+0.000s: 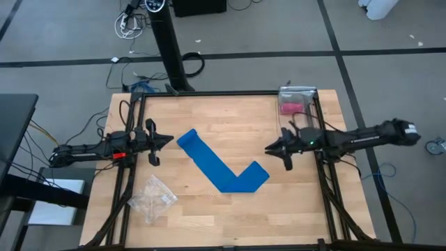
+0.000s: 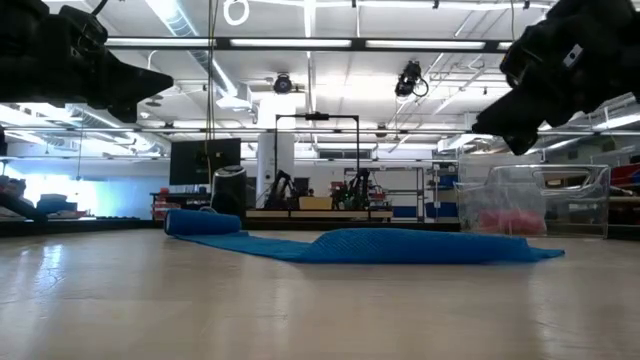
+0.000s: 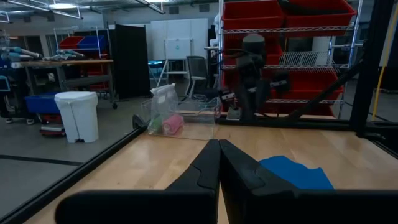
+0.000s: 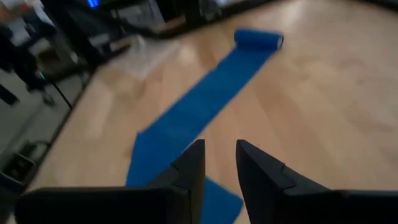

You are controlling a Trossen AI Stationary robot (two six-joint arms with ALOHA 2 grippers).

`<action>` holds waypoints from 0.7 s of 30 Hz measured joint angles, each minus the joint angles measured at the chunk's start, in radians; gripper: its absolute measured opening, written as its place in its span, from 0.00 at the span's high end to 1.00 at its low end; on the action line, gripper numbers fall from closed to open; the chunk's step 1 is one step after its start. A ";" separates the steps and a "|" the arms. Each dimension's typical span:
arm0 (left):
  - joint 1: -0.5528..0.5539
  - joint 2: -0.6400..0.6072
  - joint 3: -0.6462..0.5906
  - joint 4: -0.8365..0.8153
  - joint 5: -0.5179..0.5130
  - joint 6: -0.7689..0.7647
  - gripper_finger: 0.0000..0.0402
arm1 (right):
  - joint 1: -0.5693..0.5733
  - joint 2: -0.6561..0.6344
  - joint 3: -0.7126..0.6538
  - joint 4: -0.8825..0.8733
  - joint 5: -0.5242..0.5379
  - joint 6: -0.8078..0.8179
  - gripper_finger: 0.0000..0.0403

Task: Roll bandage
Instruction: Roll the blue bandage

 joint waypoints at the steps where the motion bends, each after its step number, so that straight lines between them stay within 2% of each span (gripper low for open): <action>1: 0.000 0.000 0.000 0.000 0.000 0.000 0.96 | 0.021 0.038 0.019 -0.016 0.026 -0.001 0.76; 5: 0.000 0.000 0.000 0.000 0.000 0.000 0.96 | 0.086 0.188 0.098 -0.140 0.135 0.038 0.76; 7: 0.000 0.000 0.000 0.000 0.000 0.000 0.96 | 0.109 0.264 0.126 -0.163 0.157 0.076 0.76; 14: 0.000 0.000 0.000 -0.001 0.000 0.000 0.96 | 0.143 0.504 0.198 -0.165 0.157 0.174 0.76; 21: 0.000 0.000 0.000 0.000 0.000 0.000 0.96 | 0.151 0.654 0.278 -0.200 0.155 0.227 0.77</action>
